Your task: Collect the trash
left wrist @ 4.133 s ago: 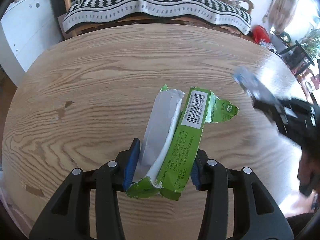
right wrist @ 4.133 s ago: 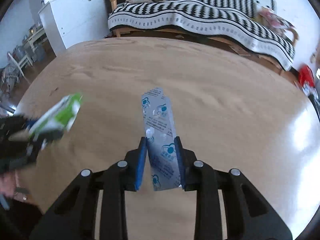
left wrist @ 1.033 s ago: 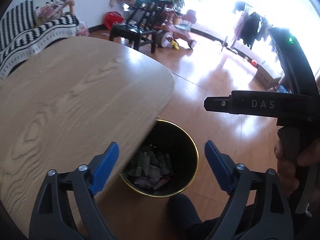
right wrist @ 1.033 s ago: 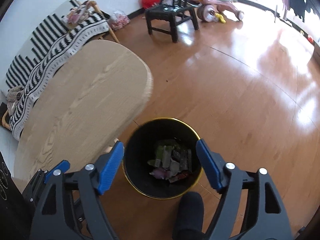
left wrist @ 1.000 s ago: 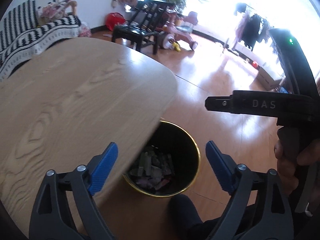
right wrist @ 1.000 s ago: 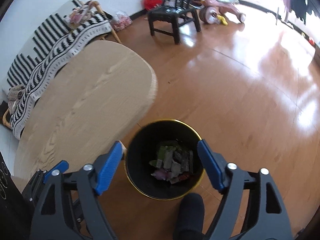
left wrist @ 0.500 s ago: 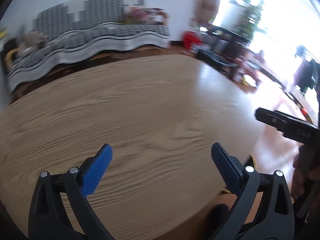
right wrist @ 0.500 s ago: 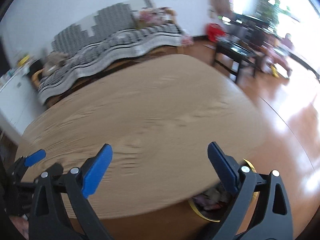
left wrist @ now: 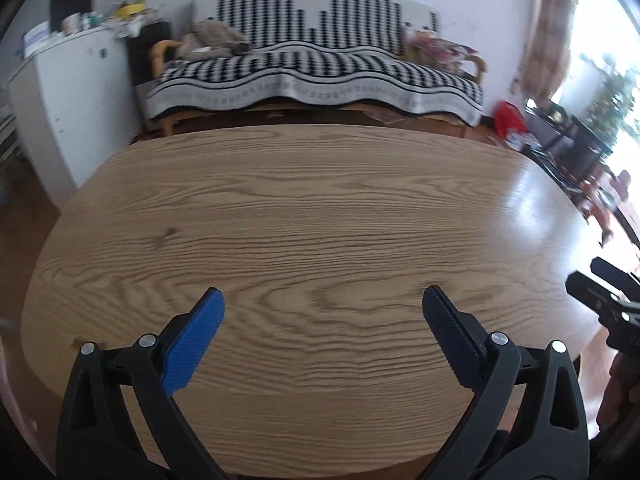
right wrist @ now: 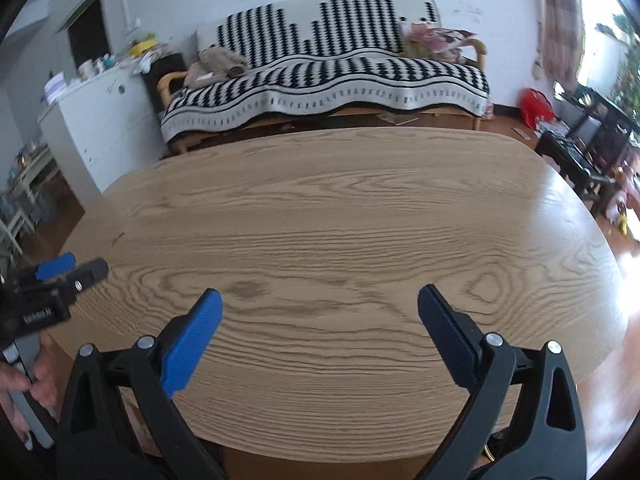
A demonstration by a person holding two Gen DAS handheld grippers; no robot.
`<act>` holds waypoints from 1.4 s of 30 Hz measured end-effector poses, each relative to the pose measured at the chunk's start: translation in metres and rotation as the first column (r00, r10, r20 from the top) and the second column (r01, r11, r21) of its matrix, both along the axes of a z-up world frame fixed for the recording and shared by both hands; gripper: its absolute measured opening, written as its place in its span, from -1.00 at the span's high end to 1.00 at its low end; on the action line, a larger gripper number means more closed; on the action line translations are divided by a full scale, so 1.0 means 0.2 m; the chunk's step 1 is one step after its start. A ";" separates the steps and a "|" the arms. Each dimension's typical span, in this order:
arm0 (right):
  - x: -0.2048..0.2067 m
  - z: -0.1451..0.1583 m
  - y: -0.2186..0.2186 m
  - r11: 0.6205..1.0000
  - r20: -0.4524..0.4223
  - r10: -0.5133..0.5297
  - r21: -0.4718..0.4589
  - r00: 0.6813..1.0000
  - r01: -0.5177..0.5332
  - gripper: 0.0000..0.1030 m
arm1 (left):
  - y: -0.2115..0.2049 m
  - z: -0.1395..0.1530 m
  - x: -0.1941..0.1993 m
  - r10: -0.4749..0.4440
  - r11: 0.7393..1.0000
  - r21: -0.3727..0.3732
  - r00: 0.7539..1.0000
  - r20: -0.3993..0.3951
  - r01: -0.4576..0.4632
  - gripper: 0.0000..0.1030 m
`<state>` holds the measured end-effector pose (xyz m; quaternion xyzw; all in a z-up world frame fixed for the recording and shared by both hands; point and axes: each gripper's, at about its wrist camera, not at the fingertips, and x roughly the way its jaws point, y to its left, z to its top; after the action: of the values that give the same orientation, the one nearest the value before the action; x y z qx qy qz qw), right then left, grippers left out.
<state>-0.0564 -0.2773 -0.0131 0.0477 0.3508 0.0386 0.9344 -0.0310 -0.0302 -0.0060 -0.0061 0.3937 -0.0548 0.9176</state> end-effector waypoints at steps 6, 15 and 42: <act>-0.01 -0.04 0.06 1.000 -0.006 0.023 -0.020 1.000 -0.023 -0.85 | 0.11 -0.02 0.00 0.053 0.998 -0.015 0.998 -0.015 -0.053 -0.87; -0.04 -0.05 -0.02 1.000 -0.015 0.011 -0.025 1.000 -0.011 -0.86 | -0.01 -0.02 0.01 0.027 1.000 -0.009 1.000 -0.013 -0.027 -0.87; -0.04 -0.05 -0.06 1.000 -0.011 -0.009 -0.026 1.000 0.009 -0.86 | -0.04 -0.02 0.00 0.032 0.999 -0.005 0.999 -0.007 -0.032 -0.87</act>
<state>-0.0650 -0.2894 -0.0225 0.0374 0.3563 0.0295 0.9332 -0.0311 -0.0375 -0.0100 -0.0151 0.3968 -0.0414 0.9168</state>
